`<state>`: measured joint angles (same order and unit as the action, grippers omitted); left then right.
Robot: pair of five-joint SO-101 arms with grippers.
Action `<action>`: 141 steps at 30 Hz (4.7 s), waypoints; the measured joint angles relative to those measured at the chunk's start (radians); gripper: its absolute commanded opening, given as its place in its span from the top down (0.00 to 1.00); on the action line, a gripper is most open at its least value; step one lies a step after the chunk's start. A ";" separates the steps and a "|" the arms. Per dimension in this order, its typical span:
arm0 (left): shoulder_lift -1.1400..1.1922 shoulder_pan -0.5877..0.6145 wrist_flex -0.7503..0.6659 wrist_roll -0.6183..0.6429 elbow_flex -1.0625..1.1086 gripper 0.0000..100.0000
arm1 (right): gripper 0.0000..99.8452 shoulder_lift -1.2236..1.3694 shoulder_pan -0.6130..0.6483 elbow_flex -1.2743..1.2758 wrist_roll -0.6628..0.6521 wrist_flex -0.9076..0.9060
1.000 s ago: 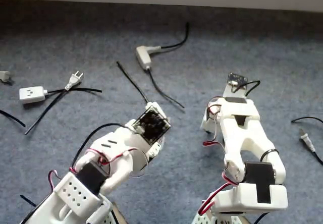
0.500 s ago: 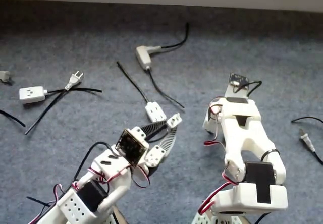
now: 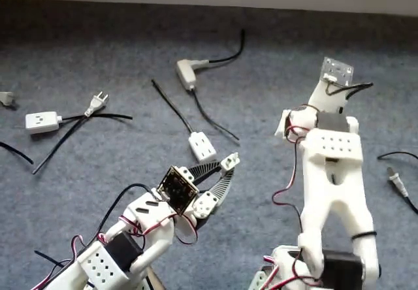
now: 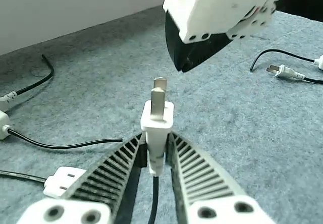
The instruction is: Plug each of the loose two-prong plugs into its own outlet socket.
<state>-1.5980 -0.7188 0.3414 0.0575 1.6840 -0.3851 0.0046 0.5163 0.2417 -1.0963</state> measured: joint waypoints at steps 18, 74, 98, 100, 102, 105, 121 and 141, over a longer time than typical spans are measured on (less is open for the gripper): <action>0.000 0.000 -0.003 0.000 0.000 0.99 | 0.99 -0.689 0.382 0.117 -0.218 -0.210; 0.006 -0.011 -0.003 -0.002 0.000 0.99 | 0.99 -0.947 0.258 0.638 -0.367 0.219; 0.011 0.008 0.000 0.000 -0.002 0.99 | 0.99 -0.961 0.328 0.907 -0.348 0.462; 0.011 0.008 0.000 0.000 -0.002 0.99 | 0.99 -0.961 0.328 0.907 -0.348 0.462; 0.011 0.008 0.000 0.000 -0.002 0.99 | 0.99 -0.961 0.321 0.891 -0.348 0.456; 0.008 0.014 -0.002 -0.002 -0.002 0.99 | 0.99 -0.950 0.245 0.764 -0.345 0.344; 0.011 0.048 0.003 0.000 0.000 0.99 | 0.99 -0.951 -0.097 0.674 -0.141 0.351; 0.084 0.250 0.439 -0.304 -0.311 0.99 | 0.99 -0.950 -0.198 1.160 -0.138 1.108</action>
<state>-1.5136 -0.4687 0.7802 -0.2463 1.3725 -1.3349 -0.1933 1.6763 0.1036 0.0115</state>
